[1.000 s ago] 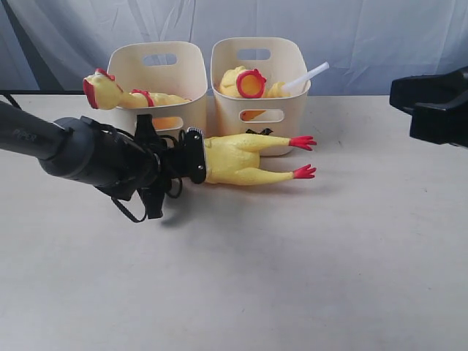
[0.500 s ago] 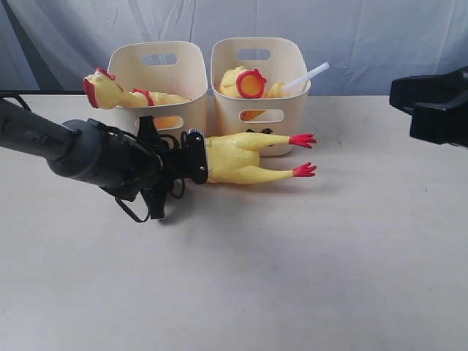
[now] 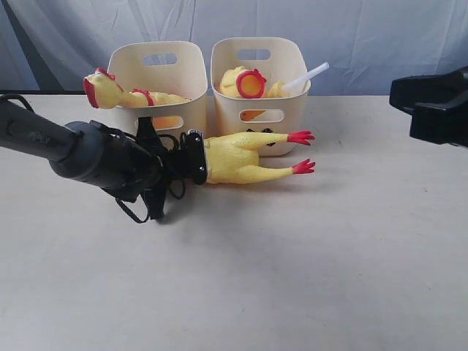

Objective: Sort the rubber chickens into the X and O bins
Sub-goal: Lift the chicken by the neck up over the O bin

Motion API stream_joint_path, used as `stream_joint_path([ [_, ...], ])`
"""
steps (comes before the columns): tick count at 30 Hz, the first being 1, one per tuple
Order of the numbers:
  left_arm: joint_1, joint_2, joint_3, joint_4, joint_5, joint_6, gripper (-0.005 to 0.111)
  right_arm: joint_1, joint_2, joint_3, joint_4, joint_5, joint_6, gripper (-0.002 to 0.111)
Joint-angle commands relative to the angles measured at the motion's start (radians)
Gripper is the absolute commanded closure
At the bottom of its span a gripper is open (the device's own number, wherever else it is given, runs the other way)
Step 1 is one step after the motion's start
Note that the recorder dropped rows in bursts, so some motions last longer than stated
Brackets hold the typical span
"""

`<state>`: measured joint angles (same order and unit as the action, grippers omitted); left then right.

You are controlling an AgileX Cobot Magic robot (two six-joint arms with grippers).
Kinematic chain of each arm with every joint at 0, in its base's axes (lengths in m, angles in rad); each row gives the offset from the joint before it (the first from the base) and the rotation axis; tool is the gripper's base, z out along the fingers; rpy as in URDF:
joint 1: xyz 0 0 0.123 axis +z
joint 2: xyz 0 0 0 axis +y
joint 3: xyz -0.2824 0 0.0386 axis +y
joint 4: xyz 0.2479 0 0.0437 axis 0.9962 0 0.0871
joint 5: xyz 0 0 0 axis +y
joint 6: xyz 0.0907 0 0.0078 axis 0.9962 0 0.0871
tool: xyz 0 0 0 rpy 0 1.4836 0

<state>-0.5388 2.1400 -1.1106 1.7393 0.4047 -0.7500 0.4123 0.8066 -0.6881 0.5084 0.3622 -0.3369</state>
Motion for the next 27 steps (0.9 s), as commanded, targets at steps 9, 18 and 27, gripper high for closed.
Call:
stream_joint_path([
  [9,-0.106,-0.050,0.011,-0.402,0.098,0.230,0.107,-0.002,-0.004,0.005,0.002,-0.002,-0.002,0.109],
  [18,-0.202,-0.209,0.014,-0.862,0.285,0.608,0.107,-0.002,-0.004,0.005,0.000,-0.002,-0.002,0.109],
  [27,-0.202,-0.450,0.014,-1.229,0.448,0.750,0.107,-0.002,-0.004,0.005,-0.002,-0.002,-0.002,0.109],
])
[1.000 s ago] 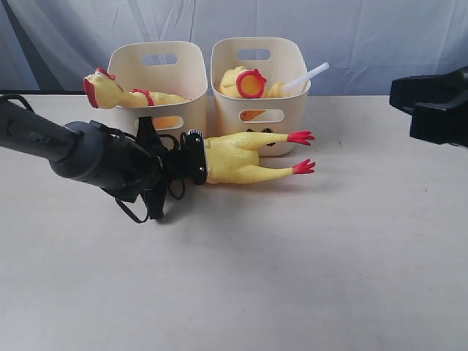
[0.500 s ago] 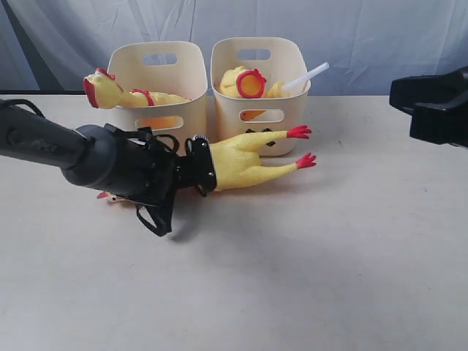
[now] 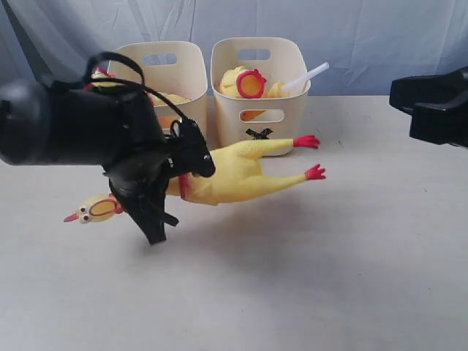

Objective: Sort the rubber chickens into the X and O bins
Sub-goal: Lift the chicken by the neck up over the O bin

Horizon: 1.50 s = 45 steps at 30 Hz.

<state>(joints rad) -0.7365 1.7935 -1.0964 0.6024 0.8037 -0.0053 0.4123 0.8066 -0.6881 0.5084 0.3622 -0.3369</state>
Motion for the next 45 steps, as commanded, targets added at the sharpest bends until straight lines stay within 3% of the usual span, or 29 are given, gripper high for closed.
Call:
stream_joint_path([
  [1,-0.005,-0.123,-0.001,-0.112,0.056,0.005,0.107,-0.002,-0.004,0.005,-0.002,-0.002,-0.002,0.109],
  [11,0.020,-0.261,-0.087,-0.392,0.103,0.067,0.107,-0.002,-0.004,0.005,-0.002,-0.002,-0.002,0.109],
  [15,0.100,-0.263,-0.156,-0.591,0.121,0.168,0.107,-0.002,-0.004,0.005,-0.002,-0.002,-0.002,0.109],
  [23,0.323,-0.263,-0.267,-1.061,0.196,0.384,0.107,-0.002,-0.004,0.005,-0.002,-0.005,-0.002,0.109],
  [31,0.512,-0.204,-0.315,-1.452,0.296,0.493,0.107,-0.002,-0.004,0.005,-0.002,-0.009,-0.002,0.109],
  [40,0.599,-0.050,-0.407,-1.796,0.377,0.495,0.107,-0.002,-0.004,0.005,-0.002,-0.009,-0.002,0.109],
  [45,0.636,0.012,-0.453,-1.914,0.390,0.421,0.107,-0.002,-0.004,0.005,-0.006,-0.009,-0.002,0.109],
])
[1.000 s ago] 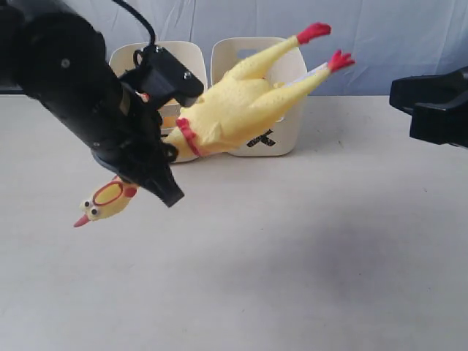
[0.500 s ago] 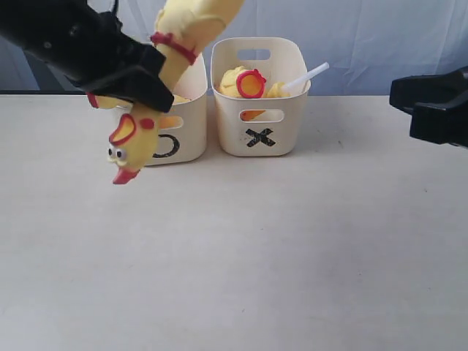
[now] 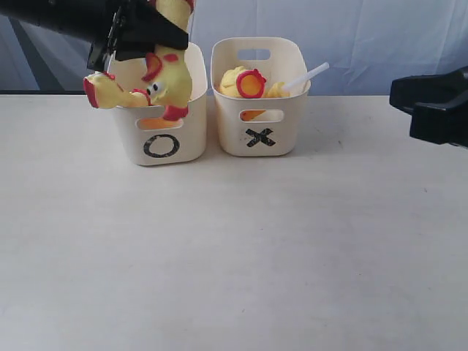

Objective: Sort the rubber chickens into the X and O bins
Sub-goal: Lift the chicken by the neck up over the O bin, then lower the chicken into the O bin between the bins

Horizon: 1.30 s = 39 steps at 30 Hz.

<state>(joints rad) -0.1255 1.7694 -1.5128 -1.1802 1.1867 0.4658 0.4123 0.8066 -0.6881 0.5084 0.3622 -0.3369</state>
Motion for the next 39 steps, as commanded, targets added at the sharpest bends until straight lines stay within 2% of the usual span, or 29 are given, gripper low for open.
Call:
stream_joint_path([
  [1,0.028,0.046,-0.037,-0.173,0.007,-0.060,0.107,-0.002,-0.004,0.005,-0.006,-0.009,-0.002,0.109],
  [5,0.025,0.073,-0.037,-0.303,-0.008,-0.055,0.107,-0.002,-0.004,0.005,-0.006,-0.009,-0.002,0.109],
  [16,-0.029,0.082,-0.037,-0.436,-0.147,-0.067,0.107,-0.002,-0.004,0.005,-0.002,-0.045,-0.002,0.109],
  [23,-0.087,0.095,-0.016,-0.464,-0.228,-0.089,0.107,-0.002,-0.004,0.005,-0.002,-0.057,-0.002,0.109],
  [39,-0.088,0.145,0.108,-0.515,-0.254,-0.090,0.107,-0.002,-0.004,0.005,-0.002,-0.055,-0.002,0.109],
])
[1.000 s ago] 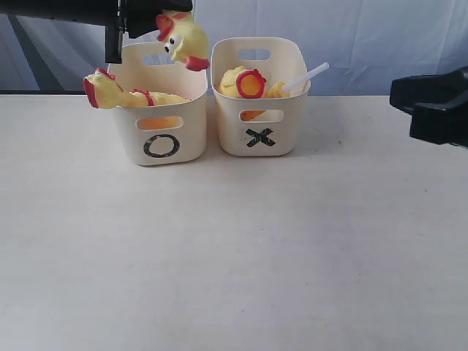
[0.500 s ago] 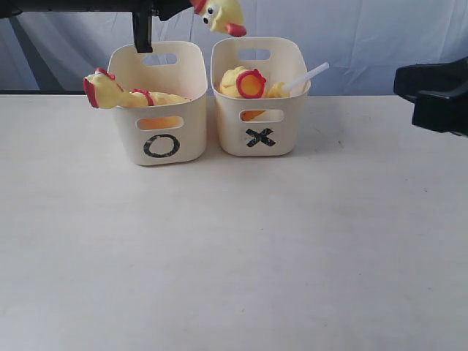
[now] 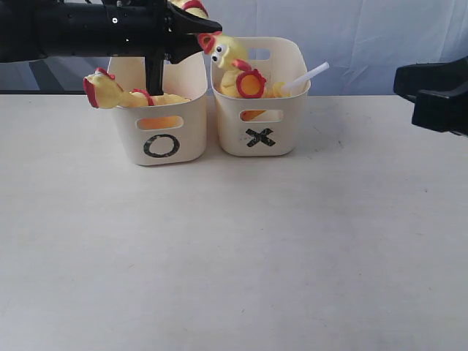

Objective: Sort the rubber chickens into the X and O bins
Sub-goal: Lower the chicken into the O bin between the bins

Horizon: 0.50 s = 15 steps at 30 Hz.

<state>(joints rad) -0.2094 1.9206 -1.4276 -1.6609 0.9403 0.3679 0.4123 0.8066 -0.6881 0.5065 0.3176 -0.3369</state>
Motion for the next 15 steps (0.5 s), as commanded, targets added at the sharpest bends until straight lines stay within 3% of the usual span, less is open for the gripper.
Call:
stream_joint_path([
  [1,-0.004,-0.007,0.028,-0.036,-0.007,0.008,0.107,-0.002,-0.004,0.005,0.000,-0.010,-0.002,0.109],
  [15,-0.004,-0.007,0.031,0.028,-0.009,-0.023,0.107,-0.002,-0.004,0.005,0.000,-0.010,-0.002,0.109],
])
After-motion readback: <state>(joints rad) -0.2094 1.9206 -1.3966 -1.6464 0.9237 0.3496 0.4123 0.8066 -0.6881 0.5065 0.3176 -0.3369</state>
